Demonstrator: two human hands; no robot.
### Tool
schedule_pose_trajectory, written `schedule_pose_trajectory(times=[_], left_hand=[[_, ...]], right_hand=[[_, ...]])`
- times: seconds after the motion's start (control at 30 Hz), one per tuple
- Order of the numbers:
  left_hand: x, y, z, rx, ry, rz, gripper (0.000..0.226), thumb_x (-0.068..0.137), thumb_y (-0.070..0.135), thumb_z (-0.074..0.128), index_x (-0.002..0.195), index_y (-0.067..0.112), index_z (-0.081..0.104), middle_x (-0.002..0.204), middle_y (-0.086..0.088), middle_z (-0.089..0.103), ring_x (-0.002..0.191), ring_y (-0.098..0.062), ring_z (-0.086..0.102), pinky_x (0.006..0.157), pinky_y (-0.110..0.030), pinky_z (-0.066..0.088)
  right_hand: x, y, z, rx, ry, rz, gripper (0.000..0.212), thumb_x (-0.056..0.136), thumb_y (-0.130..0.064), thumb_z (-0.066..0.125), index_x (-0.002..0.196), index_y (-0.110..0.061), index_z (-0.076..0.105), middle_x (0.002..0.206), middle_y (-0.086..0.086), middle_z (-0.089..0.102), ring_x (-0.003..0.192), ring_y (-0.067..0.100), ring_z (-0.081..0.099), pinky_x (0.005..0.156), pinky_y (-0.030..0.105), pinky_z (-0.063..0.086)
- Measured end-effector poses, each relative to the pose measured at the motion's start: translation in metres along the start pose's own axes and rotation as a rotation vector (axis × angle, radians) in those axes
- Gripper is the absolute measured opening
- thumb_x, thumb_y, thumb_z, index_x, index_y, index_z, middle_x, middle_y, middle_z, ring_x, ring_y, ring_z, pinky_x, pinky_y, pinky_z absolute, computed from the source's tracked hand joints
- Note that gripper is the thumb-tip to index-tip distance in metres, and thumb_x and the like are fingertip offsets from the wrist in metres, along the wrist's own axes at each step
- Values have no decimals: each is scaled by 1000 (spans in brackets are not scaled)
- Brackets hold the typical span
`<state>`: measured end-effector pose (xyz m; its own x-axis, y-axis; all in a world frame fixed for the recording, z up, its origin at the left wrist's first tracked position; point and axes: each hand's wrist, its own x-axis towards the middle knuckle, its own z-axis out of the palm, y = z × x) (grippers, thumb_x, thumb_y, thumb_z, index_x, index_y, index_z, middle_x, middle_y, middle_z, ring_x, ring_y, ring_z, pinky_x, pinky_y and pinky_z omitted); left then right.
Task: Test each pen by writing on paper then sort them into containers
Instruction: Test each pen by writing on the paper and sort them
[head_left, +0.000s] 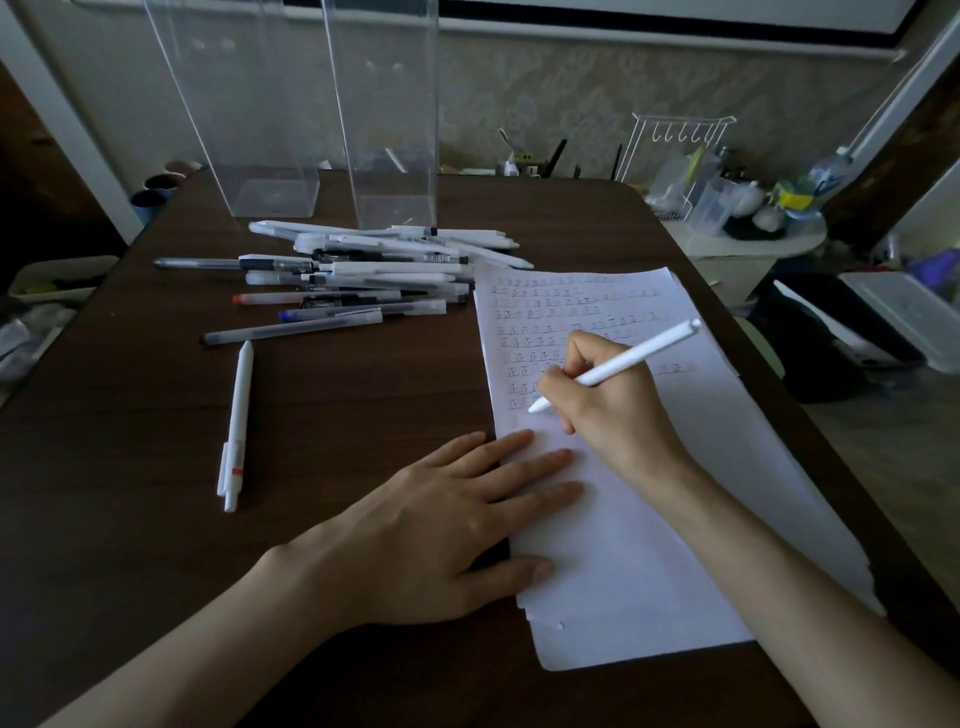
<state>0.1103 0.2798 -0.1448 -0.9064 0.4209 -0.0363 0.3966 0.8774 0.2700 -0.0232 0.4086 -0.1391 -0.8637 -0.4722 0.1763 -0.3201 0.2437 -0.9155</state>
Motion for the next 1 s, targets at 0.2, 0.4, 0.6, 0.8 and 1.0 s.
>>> schedule_pose_trajectory(times=[0.2, 0.4, 0.6, 0.8, 1.0], left_hand=[[0, 0, -1, -1, -15, 3, 60, 94, 60, 18, 147, 42, -3, 154, 19, -14, 139, -3, -21, 109, -25, -16], [1, 0, -2, -17, -28, 0, 61, 93, 60, 18, 147, 41, -2, 153, 20, -14, 139, -2, -21, 109, -25, -17], [1, 1, -3, -24, -37, -2, 61, 93, 60, 19, 147, 42, -2, 153, 20, -14, 139, -3, -21, 108, -24, -18], [1, 1, -3, -12, -42, -8, 61, 92, 60, 18, 147, 42, -3, 153, 19, -15, 138, -2, -22, 109, -25, -17], [1, 1, -3, -17, -37, -1, 61, 92, 60, 18, 146, 43, -3, 153, 20, -15, 138, -1, -23, 107, -21, -19]], right_hand=[[-2, -6, -1, -11, 4, -13, 32, 81, 4, 55, 61, -7, 32, 49, 11, 33, 37, 0, 48, 51, 37, 41], [-3, -6, -1, 12, 4, -6, 36, 80, 6, 54, 60, -9, 29, 52, 13, 30, 36, 0, 48, 53, 42, 41], [-2, -4, -2, 19, 10, -13, 36, 80, 6, 54, 59, -10, 29, 49, 12, 31, 36, 1, 48, 53, 37, 37], [-1, -1, -1, 11, -22, 3, 36, 78, 4, 54, 58, -12, 29, 47, 10, 32, 34, 2, 41, 51, 39, 39], [-1, 1, -1, -18, -8, -30, 38, 78, 2, 55, 58, -14, 27, 52, 3, 25, 38, 1, 40, 45, 19, 31]])
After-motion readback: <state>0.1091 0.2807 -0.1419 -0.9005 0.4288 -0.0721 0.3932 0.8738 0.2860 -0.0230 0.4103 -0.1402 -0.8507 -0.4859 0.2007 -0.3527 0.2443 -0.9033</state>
